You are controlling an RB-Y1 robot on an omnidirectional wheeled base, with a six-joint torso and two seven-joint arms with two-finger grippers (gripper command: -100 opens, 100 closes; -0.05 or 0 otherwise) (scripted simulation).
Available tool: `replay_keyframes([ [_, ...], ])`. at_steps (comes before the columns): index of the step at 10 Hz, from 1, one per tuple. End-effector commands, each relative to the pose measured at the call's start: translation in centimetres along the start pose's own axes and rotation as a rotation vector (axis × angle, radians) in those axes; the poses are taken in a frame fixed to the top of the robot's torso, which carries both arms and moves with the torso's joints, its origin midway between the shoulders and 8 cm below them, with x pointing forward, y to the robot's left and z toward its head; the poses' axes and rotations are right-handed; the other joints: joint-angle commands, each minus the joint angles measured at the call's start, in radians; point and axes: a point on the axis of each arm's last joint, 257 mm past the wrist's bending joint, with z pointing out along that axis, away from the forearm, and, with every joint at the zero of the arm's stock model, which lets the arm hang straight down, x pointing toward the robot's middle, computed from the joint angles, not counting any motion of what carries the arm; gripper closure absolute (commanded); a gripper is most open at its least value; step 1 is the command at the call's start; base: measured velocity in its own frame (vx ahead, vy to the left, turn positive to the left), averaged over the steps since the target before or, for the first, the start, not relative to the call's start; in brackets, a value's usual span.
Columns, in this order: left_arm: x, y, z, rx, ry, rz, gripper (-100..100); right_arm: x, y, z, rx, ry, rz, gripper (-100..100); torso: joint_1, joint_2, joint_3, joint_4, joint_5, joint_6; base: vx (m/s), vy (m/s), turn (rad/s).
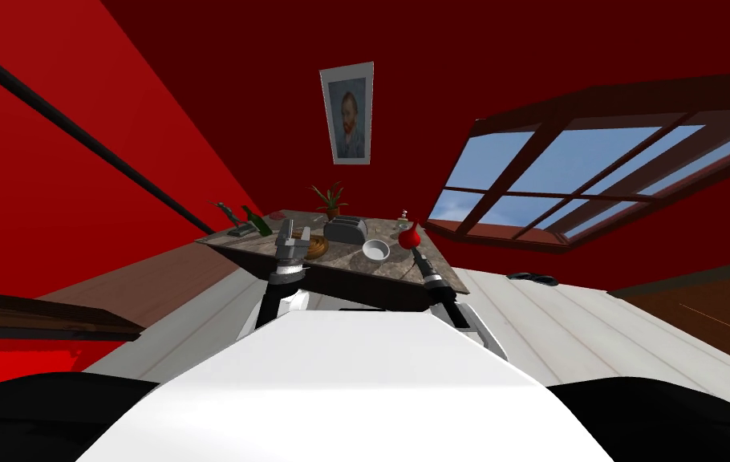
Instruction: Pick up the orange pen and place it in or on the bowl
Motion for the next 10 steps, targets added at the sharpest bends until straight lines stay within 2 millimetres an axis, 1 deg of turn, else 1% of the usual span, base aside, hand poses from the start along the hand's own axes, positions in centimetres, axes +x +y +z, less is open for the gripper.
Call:
replay_keyframes([
  [1, 0.0, 0.0, 0.0, 0.000, 0.000, 0.000, 0, 0.3, -2.9, -0.5, 0.069, 0.038, -0.067, -100, 0.000, 0.000, 0.000, 0.000, 0.000, 0.000, -0.001, 0.078, 0.080],
  [2, 0.0, 0.0, 0.0, 0.000, 0.000, 0.000, 0, 0.3, -2.9, -0.5, 0.069, 0.038, -0.067, -100, 0.001, 0.000, 0.000, 0.000, 0.000, 0.000, 0.003, 0.056, 0.022],
  [6, 0.0, 0.0, 0.0, 0.000, 0.000, 0.000, 0, 0.2, -7.2, -1.3, 0.166, 0.093, -0.175, -100, -0.001, 0.000, 0.000, 0.000, 0.000, 0.000, 0.008, 0.042, 0.041],
  [10, 0.0, 0.0, 0.0, 0.000, 0.000, 0.000, 0, -0.8, -12.1, -2.6, 0.277, 0.152, -0.308, -100, 0.000, 0.000, 0.000, 0.000, 0.000, 0.000, 0.007, 0.065, 0.051],
])
